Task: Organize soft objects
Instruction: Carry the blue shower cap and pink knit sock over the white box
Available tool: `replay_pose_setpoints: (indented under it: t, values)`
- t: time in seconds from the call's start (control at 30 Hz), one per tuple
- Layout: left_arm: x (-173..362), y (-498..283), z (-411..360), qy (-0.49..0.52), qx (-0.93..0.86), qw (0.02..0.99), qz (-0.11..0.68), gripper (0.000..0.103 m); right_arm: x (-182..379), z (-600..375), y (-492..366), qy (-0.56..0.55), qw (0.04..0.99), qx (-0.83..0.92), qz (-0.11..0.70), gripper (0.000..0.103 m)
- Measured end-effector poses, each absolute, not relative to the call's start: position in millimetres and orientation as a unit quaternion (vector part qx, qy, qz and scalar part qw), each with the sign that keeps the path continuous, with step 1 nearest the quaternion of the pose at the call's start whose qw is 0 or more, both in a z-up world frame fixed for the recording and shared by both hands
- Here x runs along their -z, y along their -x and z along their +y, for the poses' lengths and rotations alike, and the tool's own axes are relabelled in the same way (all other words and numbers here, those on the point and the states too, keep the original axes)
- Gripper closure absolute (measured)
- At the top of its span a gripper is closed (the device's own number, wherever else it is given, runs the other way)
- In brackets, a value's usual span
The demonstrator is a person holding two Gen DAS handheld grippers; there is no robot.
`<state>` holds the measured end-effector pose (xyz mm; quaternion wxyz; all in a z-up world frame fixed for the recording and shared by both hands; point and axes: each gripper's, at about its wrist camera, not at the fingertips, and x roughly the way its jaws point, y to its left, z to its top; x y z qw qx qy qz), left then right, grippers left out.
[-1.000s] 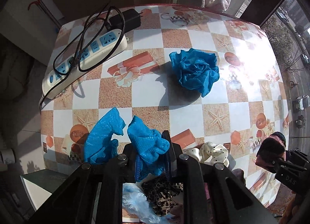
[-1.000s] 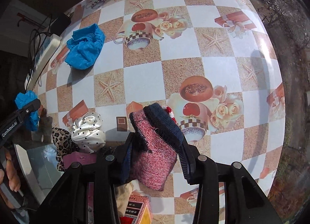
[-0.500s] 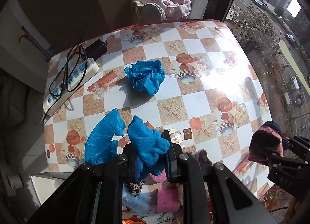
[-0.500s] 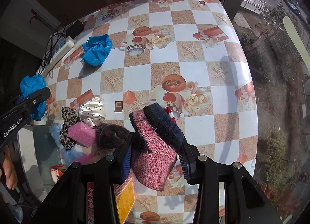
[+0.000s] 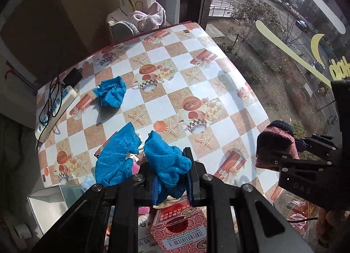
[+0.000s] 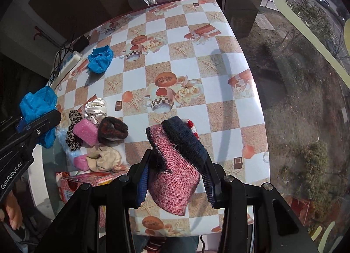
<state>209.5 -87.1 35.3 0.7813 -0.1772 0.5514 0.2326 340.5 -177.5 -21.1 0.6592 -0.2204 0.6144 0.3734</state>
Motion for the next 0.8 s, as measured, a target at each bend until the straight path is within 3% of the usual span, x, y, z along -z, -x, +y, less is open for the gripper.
replay_pose_setpoints:
  t: [0.37,0.8]
  values:
    - [-48,-218,-189,0.113,-0.171,0.793,0.573,0.082,23,-247,-338,0.212,0.65,-0.38,0.623,0.059]
    - [-29,-192,-281,0.105,-0.09,0.781,0.609,0.082,43,-298,-308,0.261,0.612,-0.409,0.624,0.059]
